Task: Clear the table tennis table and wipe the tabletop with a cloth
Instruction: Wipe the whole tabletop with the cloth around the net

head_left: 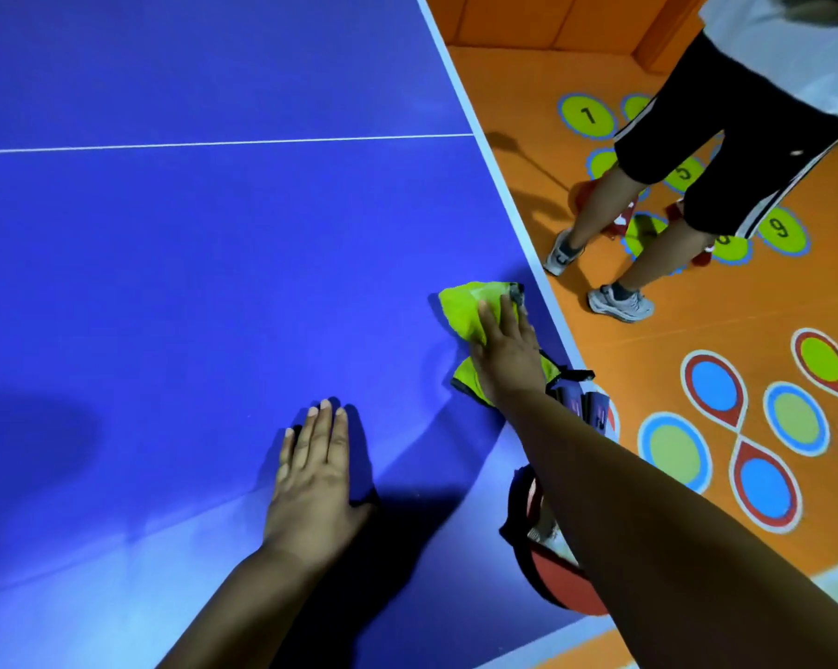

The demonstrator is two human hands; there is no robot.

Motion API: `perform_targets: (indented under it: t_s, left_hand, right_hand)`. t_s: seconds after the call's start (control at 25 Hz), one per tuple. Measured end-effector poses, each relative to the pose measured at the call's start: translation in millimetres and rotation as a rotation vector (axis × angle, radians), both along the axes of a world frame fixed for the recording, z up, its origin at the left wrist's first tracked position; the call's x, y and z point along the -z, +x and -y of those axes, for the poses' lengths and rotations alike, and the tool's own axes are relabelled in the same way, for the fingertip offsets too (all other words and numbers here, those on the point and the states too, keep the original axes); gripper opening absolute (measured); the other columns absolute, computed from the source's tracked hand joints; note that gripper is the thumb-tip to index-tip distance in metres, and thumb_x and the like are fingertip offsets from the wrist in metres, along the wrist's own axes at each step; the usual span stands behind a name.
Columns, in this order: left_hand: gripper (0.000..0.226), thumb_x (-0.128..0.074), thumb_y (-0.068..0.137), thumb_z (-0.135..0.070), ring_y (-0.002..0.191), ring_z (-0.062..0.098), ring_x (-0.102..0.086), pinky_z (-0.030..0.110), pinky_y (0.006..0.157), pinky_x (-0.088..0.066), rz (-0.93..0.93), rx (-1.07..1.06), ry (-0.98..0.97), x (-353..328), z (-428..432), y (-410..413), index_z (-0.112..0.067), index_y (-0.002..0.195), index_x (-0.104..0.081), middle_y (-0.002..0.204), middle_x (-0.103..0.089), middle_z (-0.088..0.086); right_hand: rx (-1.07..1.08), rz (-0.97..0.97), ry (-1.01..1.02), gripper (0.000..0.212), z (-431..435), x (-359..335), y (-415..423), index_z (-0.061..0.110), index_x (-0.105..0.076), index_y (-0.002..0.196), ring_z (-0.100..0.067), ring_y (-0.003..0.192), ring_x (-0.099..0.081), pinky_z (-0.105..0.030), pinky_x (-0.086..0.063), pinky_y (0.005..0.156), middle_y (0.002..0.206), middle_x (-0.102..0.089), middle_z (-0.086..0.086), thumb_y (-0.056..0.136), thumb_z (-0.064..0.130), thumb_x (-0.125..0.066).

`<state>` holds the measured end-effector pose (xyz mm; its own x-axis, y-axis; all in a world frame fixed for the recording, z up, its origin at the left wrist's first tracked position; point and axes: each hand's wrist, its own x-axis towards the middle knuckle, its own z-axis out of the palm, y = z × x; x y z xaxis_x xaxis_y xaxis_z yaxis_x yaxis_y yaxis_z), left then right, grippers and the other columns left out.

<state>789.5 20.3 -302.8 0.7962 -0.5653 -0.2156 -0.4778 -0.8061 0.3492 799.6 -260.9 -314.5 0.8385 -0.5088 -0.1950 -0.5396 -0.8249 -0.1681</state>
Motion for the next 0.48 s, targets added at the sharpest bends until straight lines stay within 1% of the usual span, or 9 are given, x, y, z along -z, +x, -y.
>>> perform_targets:
  t_s: [0.04, 0.08, 0.12, 0.16, 0.24, 0.28, 0.36, 0.4, 0.48]
  left_hand:
    - [0.110, -0.060, 0.065, -0.049, 0.142, 0.013, 0.012, 0.025, 0.110, 0.018, 0.006, -0.019, -0.037, -2.6, -7.8, 1.5, -0.007, 0.148, -0.003, 0.154, 0.005, 0.003]
    - [0.111, -0.061, 0.071, -0.049, 0.137, 0.008, 0.024, 0.024, 0.106, 0.025, -0.022, -0.027, -0.047, -3.3, -18.6, 2.4, -0.011, 0.147, 0.010, 0.149, 0.020, -0.003]
    - [0.112, -0.062, 0.074, -0.050, 0.132, 0.006, 0.030, 0.024, 0.103, 0.029, -0.039, -0.042, -0.038, -5.9, -29.6, 4.3, -0.014, 0.145, 0.016, 0.146, 0.027, -0.006]
    - [0.113, -0.063, 0.075, -0.050, 0.131, 0.006, 0.033, 0.024, 0.101, 0.031, -0.045, -0.045, -0.010, -8.3, -41.9, 6.4, -0.014, 0.145, 0.018, 0.147, 0.029, -0.005]
    - [0.114, -0.063, 0.074, -0.053, 0.135, 0.008, 0.028, 0.024, 0.103, 0.028, -0.035, -0.064, -0.029, -6.4, -68.8, 10.8, -0.011, 0.145, 0.015, 0.154, 0.018, 0.002]
    - [0.112, -0.061, 0.072, -0.056, 0.140, 0.011, 0.019, 0.025, 0.107, 0.023, -0.019, -0.077, -0.011, -7.8, -86.7, 13.3, -0.006, 0.147, 0.006, 0.156, 0.005, 0.008]
    - [0.105, -0.050, 0.067, -0.060, 0.141, 0.021, -0.006, 0.029, 0.112, 0.010, -0.066, -0.152, 0.016, -9.6, -126.6, 18.4, 0.003, 0.145, -0.019, 0.152, -0.022, 0.016]
    - [0.102, -0.043, 0.067, -0.060, 0.140, 0.023, -0.012, 0.029, 0.112, 0.008, -0.056, -0.182, 0.027, -9.3, -149.6, 21.8, 0.004, 0.143, -0.024, 0.150, -0.027, 0.017]
    - [0.097, -0.033, 0.069, -0.057, 0.142, 0.021, -0.010, 0.027, 0.112, 0.012, -0.025, -0.246, 0.010, -7.0, -197.6, 25.0, 0.003, 0.145, -0.021, 0.152, -0.020, 0.015]
  right_hand:
    - [0.039, 0.008, -0.002, 0.058, -6.8, -0.7, -2.2, 0.023, -0.023, 0.152, -0.032, 0.148, -0.006, -0.041, -0.011, 0.118, 0.161, -0.004, -0.009, 0.099, 0.037, -0.041]
    - [0.085, 0.014, 0.002, 0.059, -17.5, -2.8, -4.6, 0.024, -0.020, 0.153, -0.032, 0.148, -0.003, -0.039, -0.009, 0.118, 0.162, -0.002, -0.008, 0.099, 0.035, -0.043]
    - [0.129, 0.012, 0.007, 0.061, -31.1, -4.1, -7.4, 0.025, -0.018, 0.153, -0.032, 0.148, -0.002, -0.038, -0.008, 0.118, 0.162, -0.001, -0.008, 0.099, 0.035, -0.044]
    - [0.163, 0.001, 0.013, 0.062, -48.1, -5.8, -10.5, 0.025, -0.017, 0.153, -0.033, 0.148, -0.001, -0.038, -0.008, 0.118, 0.162, 0.000, -0.008, 0.099, 0.035, -0.044]
    - [0.172, -0.026, 0.010, 0.063, -86.3, -5.3, -16.3, 0.026, -0.016, 0.153, -0.034, 0.147, -0.003, -0.041, -0.009, 0.118, 0.162, -0.001, -0.008, 0.098, 0.038, -0.043]
    - [0.146, -0.024, 0.006, 0.062, -111.5, -6.0, -17.2, 0.025, -0.019, 0.153, -0.036, 0.147, -0.007, -0.044, -0.012, 0.117, 0.161, -0.005, -0.010, 0.098, 0.040, -0.043]
    - [0.101, 0.010, -0.001, 0.059, -166.9, -8.6, -14.5, 0.022, -0.035, 0.148, -0.044, 0.142, -0.022, -0.054, -0.025, 0.112, 0.157, -0.022, -0.016, 0.093, 0.043, -0.041]
    - [0.088, 0.012, 0.011, 0.062, -195.1, -8.5, -10.5, 0.022, -0.040, 0.146, -0.045, 0.140, -0.026, -0.056, -0.026, 0.110, 0.155, -0.026, -0.017, 0.089, 0.046, -0.039]
    - [0.052, -0.047, 0.045, 0.066, -251.7, -12.0, 1.1, 0.027, -0.030, 0.150, -0.042, 0.145, -0.013, -0.053, -0.015, 0.115, 0.159, -0.015, -0.014, 0.087, 0.049, -0.031]
